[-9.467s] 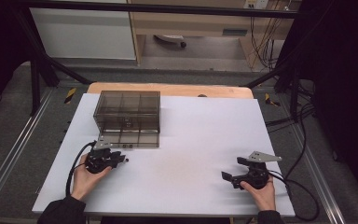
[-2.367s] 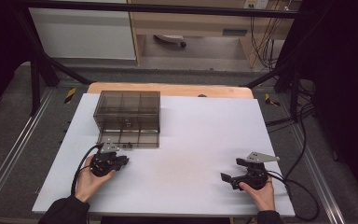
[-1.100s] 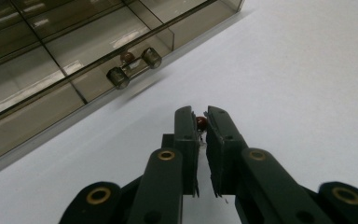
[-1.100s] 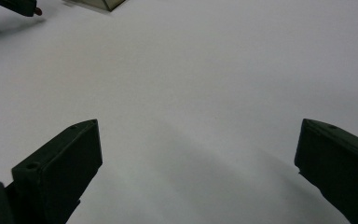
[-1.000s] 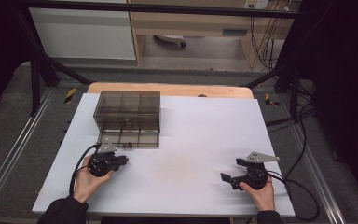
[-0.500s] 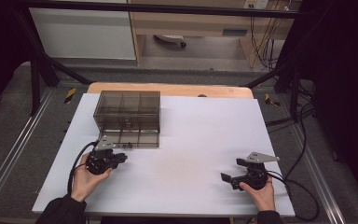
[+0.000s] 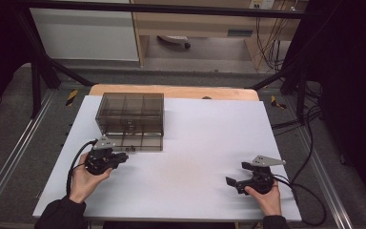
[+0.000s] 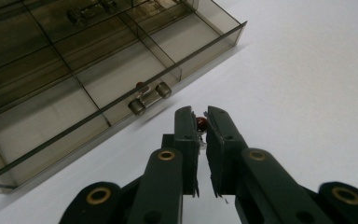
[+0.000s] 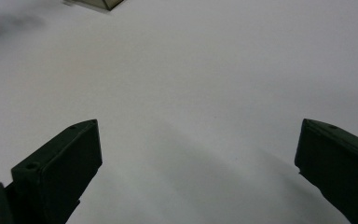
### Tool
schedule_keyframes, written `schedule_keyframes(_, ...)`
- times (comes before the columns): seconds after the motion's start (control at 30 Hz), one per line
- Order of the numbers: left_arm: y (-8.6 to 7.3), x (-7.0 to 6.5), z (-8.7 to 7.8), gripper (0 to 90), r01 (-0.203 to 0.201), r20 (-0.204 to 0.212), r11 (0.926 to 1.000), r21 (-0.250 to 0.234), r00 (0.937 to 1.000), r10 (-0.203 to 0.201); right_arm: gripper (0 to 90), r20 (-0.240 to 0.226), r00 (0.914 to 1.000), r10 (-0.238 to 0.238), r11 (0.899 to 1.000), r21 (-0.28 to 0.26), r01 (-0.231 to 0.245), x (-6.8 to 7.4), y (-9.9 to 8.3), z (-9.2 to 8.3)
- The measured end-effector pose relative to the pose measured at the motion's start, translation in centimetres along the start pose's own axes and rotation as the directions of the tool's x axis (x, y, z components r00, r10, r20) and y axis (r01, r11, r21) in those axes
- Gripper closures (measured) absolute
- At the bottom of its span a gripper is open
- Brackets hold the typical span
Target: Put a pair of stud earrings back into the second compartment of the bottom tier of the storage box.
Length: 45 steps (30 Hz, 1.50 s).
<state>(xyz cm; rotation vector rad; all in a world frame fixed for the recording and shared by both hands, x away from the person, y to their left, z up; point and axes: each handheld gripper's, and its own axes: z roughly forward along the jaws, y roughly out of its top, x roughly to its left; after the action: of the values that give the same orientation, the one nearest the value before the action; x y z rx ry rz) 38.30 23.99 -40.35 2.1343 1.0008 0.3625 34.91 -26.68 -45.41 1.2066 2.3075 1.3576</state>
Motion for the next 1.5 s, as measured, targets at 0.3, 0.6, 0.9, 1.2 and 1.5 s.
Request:
schedule_keyframes(0.3,1.1,0.0,0.0,82.7,-0.013,-0.003,0.9999,0.006,0.9999,0.013,1.2,-0.001,1.0,0.001,1.0,-0.001,-0.001,0.0,0.0,0.0)
schedule_keyframes(0.6,2.3,0.2,0.1,82.7,-0.025,-0.011,0.9996,0.01,0.9996,0.025,1.2,0.0,1.0,0.002,1.0,-0.001,-0.002,0.0,0.0,0.0)
schedule_keyframes(0.9,3.8,0.2,0.5,82.8,-0.03,-0.018,0.9995,0.008,0.9994,0.03,1.2,0.0,1.0,0.002,1.0,-0.001,-0.002,0.0,0.0,0.0)
schedule_keyframes(1.2,4.9,0.6,1.5,82.7,-0.026,-0.026,0.9995,0.016,0.9993,0.026,1.2,0.0,1.0,0.001,1.0,0.0,-0.001,0.0,0.0,0.0)
schedule_keyframes(1.5,5.3,1.4,2.8,82.7,-0.005,-0.044,0.9997,0.022,0.999,0.006,1.2,0.0,1.0,0.001,1.0,-0.001,-0.001,0.0,0.0,0.0)
